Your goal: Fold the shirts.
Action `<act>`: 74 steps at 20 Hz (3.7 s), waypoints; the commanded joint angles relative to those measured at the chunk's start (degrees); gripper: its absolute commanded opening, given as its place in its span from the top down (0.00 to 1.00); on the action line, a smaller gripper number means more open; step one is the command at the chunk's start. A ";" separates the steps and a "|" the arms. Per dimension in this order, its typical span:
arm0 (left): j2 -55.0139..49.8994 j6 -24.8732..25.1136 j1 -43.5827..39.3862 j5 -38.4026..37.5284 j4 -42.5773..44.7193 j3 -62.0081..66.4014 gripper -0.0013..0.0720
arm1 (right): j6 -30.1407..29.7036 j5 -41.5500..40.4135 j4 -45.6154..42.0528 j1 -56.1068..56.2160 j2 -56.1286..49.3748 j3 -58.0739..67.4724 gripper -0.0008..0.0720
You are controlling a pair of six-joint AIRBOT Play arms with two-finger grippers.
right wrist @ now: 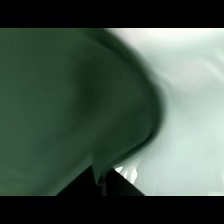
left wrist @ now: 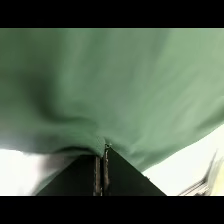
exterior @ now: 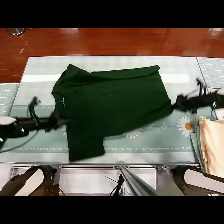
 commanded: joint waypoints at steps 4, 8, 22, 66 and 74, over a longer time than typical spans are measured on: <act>0.33 1.01 -0.50 -0.35 -12.20 40.09 0.95 | 9.73 9.38 -7.15 5.88 -0.24 50.05 0.96; 0.76 -13.88 -0.33 1.99 10.54 70.73 0.95 | 13.77 14.62 -14.27 5.81 5.38 71.71 0.96; 23.80 -21.14 -0.35 -17.46 45.38 83.01 0.95 | 15.93 28.02 -30.01 5.88 43.32 60.85 0.96; -43.52 -22.12 -12.24 -8.48 30.64 58.38 0.03 | 5.01 10.08 -3.39 5.35 -28.57 36.28 0.31; -31.67 -19.47 -1.01 -22.16 34.03 54.36 0.03 | 3.43 17.68 -6.54 -5.62 -14.38 34.16 0.13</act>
